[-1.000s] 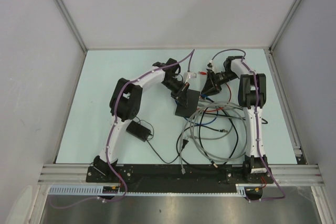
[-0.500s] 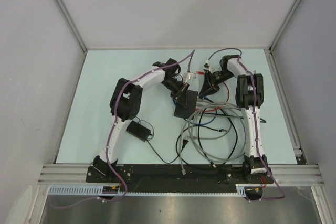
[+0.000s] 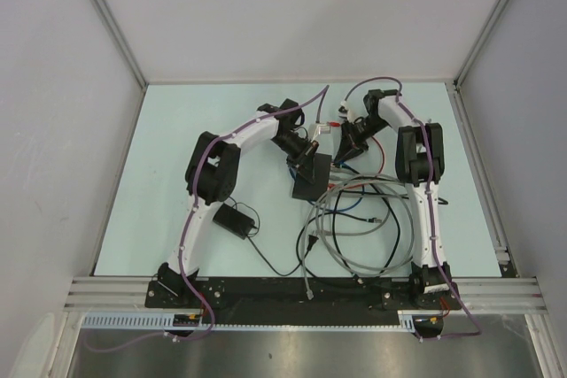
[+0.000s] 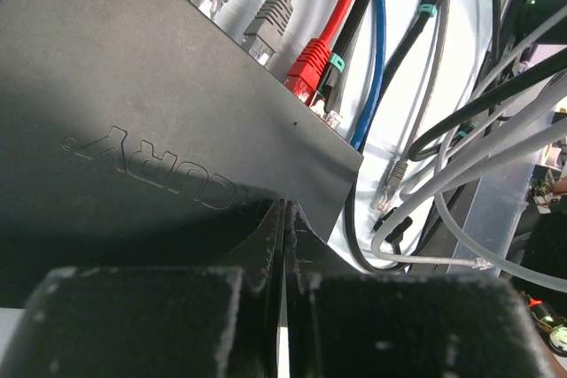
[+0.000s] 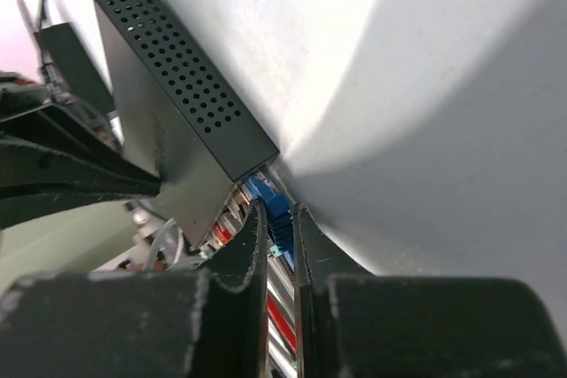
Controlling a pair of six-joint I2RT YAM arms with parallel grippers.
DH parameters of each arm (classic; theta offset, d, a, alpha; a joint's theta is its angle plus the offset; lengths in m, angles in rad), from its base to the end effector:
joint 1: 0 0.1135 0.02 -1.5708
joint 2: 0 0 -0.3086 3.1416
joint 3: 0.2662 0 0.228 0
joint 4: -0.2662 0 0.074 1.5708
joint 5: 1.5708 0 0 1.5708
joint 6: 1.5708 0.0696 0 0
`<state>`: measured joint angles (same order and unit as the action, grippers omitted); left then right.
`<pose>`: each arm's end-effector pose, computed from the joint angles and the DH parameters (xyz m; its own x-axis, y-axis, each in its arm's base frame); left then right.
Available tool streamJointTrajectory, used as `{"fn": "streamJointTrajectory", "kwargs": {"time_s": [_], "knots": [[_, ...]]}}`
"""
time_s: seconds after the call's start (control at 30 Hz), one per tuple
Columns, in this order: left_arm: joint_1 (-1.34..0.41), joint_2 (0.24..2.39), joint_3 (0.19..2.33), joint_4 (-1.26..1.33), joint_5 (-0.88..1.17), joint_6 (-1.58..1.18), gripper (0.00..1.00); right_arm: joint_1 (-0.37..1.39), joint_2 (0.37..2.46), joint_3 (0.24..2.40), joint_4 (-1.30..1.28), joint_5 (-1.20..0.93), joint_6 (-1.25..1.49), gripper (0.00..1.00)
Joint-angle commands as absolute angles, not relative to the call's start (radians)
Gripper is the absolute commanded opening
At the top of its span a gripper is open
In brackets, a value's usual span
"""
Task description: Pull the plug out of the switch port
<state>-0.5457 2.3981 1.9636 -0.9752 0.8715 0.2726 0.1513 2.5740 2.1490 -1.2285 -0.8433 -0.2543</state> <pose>0.3920 -0.3004 0.1669 -0.6943 0.6244 -0.3579 0.6500 0.3306 -0.6843 0.4819 0.1261 0.1235 -0.9436 -0.3131 -0.1073 -0.2858 0.6075 0.7411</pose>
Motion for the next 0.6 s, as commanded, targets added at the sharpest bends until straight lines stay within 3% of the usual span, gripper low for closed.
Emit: {"fn": "streamJointTrajectory", "kwargs": {"time_s": [0.0,0.5,0.57], "knots": [[-0.545,2.459,1.934,-0.931,0.623,0.371,0.00,0.253,2.623,2.042,-1.144,-0.515,-0.224,0.00],[-0.529,2.392,1.954,-0.943,0.629,0.432,0.00,0.239,2.505,1.967,-1.152,-0.465,-0.259,0.00],[-0.523,2.369,1.960,-0.940,0.678,0.457,0.06,0.239,2.502,1.947,-1.150,-0.469,-0.259,0.00]]}}
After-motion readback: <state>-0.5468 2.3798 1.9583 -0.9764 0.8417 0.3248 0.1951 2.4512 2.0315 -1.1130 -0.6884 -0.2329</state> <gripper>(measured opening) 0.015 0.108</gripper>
